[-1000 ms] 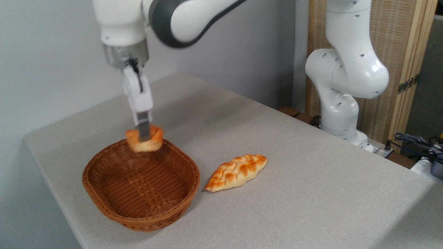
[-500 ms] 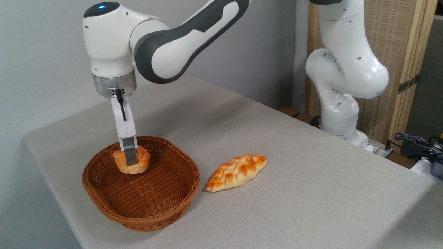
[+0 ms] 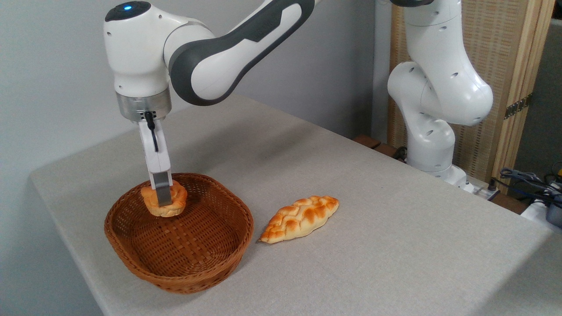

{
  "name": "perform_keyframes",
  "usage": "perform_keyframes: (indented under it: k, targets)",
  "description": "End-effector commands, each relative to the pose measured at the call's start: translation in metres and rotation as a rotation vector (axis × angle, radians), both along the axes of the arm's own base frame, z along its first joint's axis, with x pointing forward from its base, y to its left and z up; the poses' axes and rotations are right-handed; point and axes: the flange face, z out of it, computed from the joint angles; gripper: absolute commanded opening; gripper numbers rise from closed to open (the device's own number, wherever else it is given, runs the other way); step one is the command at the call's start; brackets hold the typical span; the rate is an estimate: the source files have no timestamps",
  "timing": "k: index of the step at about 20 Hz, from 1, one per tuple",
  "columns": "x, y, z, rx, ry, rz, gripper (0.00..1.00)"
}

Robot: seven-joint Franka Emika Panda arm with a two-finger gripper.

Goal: Put bread into the basket
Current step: 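Lower the roll into the basket and open the gripper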

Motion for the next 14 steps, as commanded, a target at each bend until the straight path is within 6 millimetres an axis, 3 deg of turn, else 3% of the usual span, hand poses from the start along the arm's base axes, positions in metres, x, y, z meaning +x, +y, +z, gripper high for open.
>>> perform_keyframes:
  k: [1,5,7,11,14]
  targets:
    - [0.005,0.001,0.001,-0.020,-0.011,0.002,1.00]
    - [0.006,0.003,0.006,-0.035,-0.019,0.025,1.00]
    - [0.005,0.011,0.026,-0.063,-0.038,0.075,1.00]
    - [-0.007,0.053,0.075,-0.046,-0.034,0.191,1.00]
    - [-0.028,0.095,0.109,-0.004,0.018,0.242,1.00]
